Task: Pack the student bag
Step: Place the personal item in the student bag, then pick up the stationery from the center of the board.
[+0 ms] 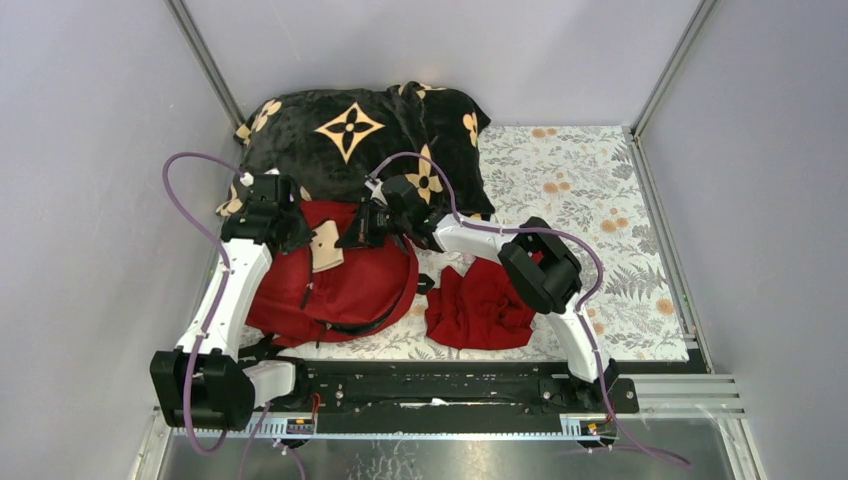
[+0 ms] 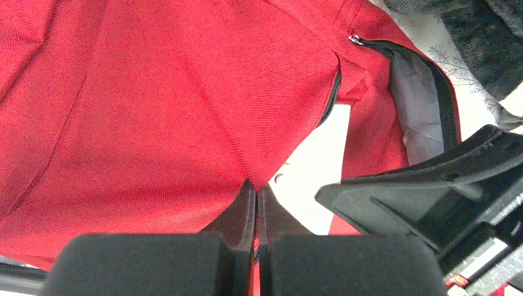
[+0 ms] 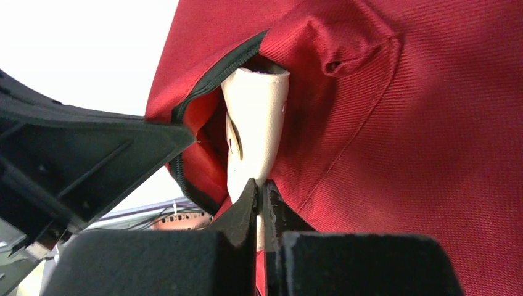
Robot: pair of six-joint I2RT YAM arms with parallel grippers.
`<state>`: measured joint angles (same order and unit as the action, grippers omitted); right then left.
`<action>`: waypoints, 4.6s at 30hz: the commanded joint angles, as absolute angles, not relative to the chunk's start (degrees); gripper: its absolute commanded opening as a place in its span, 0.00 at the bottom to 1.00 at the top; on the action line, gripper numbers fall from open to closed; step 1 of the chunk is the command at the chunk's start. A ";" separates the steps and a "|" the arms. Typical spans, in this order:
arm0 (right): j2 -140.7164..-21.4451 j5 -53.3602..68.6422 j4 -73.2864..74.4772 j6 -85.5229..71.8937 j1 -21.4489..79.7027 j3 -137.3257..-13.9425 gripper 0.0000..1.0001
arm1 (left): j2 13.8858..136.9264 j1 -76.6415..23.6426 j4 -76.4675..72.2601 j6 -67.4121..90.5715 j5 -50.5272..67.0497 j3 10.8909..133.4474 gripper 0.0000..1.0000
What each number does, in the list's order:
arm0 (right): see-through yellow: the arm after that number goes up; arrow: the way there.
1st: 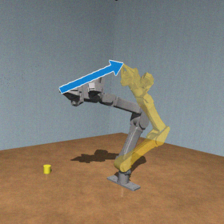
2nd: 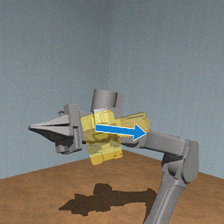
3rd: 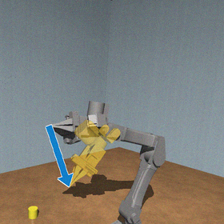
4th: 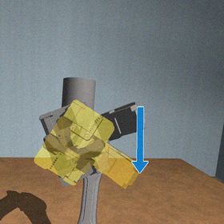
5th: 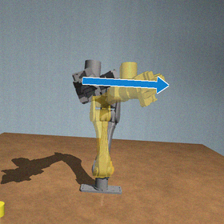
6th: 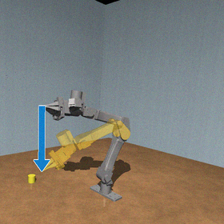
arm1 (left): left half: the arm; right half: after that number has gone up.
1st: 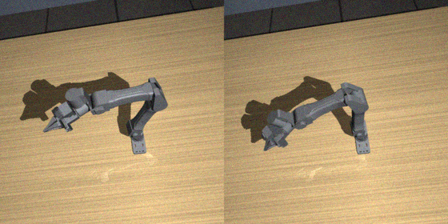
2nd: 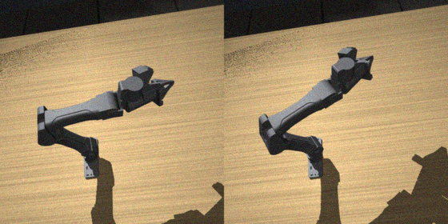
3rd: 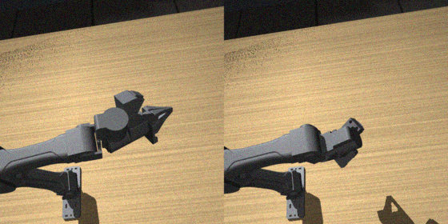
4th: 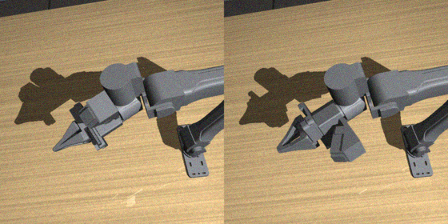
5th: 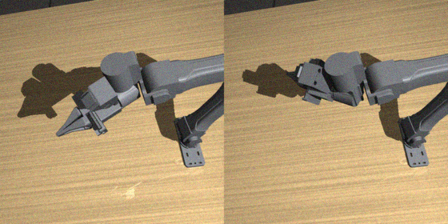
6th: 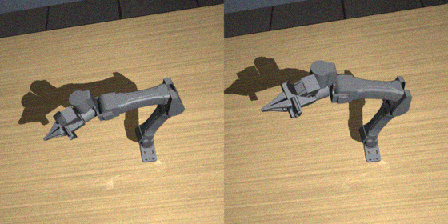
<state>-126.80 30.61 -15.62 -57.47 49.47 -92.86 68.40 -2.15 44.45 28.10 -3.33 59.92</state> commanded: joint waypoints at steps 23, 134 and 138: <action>-124.96 18.37 -14.75 -53.95 55.65 -96.61 0.53 | 66.93 -2.11 39.90 28.73 2.28 61.04 0.00; -115.11 -16.36 11.75 -11.85 43.89 -73.83 0.50 | 66.08 -1.93 36.78 29.67 4.37 57.86 0.00; -114.31 -13.21 11.73 -12.25 43.86 -74.20 0.35 | 66.18 -1.93 36.78 29.37 4.48 57.57 0.00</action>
